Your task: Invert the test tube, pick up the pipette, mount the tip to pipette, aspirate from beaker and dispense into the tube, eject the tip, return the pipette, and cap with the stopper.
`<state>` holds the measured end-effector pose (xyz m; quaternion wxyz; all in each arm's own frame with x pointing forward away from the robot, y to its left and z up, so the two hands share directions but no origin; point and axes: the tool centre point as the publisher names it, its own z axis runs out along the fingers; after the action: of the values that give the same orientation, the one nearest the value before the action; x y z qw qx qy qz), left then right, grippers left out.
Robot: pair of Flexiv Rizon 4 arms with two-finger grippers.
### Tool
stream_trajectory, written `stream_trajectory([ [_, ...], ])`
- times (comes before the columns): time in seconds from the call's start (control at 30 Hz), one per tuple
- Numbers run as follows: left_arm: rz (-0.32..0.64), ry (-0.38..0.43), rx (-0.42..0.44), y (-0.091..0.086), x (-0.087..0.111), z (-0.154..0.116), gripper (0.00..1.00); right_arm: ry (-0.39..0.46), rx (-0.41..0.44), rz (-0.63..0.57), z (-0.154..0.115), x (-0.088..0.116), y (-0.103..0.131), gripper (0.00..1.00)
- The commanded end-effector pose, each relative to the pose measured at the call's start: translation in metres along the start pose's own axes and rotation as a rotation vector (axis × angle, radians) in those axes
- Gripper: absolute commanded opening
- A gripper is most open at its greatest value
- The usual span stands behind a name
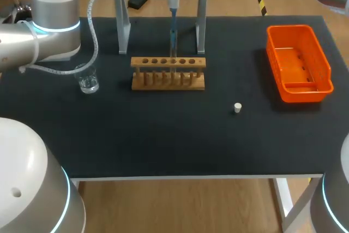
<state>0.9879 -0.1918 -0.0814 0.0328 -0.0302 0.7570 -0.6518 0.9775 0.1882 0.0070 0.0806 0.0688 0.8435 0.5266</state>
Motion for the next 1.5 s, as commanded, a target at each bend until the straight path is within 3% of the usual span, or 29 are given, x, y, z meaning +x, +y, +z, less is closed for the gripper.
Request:
stream_trajectory([
  [0.03, 0.002, -0.001, 0.001, 0.000, 0.001, -0.001, 0.00, 0.001, 0.024, 0.033, 0.014, -0.013, 0.010, 0.00],
  [0.47, 0.002, -0.001, 0.001, 0.000, 0.001, -0.001, 0.00, -0.003, 0.038, 0.032, 0.031, -0.020, 0.018, 0.00],
  [1.5, 0.002, -0.001, 0.001, 0.000, 0.001, -0.001, 0.00, 0.049, 0.050, 0.084, 0.036, -0.001, 0.004, 0.00],
])
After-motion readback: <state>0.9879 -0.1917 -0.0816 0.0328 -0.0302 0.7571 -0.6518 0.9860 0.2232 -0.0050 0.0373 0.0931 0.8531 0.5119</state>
